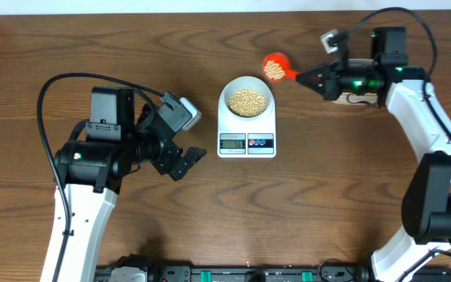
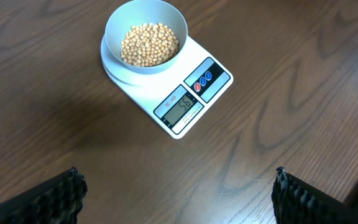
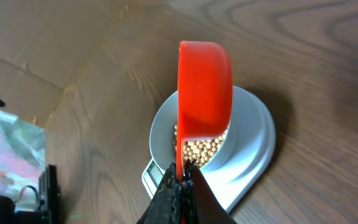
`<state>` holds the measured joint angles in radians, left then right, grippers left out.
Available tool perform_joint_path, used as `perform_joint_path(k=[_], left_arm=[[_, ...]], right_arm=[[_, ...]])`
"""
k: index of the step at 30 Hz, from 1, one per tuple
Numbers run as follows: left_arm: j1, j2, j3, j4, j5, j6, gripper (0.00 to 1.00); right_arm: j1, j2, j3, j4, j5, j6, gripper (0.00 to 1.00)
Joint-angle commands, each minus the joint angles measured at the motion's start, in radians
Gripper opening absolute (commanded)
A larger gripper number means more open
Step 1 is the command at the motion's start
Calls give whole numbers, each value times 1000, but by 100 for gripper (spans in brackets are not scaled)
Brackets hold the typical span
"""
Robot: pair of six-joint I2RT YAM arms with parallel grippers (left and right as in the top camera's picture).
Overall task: Scoop item into bowl and weigh 50g on scale
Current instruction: 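Move the red scoop with the right gripper back toward the tub, then dip the red scoop into the soybean tub with the right gripper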
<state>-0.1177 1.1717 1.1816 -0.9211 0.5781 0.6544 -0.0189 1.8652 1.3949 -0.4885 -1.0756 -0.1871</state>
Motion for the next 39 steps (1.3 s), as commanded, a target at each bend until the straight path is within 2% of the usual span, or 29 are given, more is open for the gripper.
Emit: perform_joint_path(k=[1,12,20,25,32,39], left_arm=[[5,1,31,-6,16,-4,98],[5,1,31,-6,16,-4,98],[5,1,31,-6,16,-4,98],[5,1,31,-6,16,-4,98],[5,1,31,-6,16,-4,98],[5,1,31,-6,16,-4,98]], right_arm=[[-52,-29,-4,2,-84,38,1],[-238,-29,-4,-15,-56,58,1],[-356,-29,-4,-83,103,-58,1],[-356,-29,-4,-84,317,-127,1],[-337,-44,-4,-91,494,-144,1],[-285,-131,-4,-114,665,-198,1]])
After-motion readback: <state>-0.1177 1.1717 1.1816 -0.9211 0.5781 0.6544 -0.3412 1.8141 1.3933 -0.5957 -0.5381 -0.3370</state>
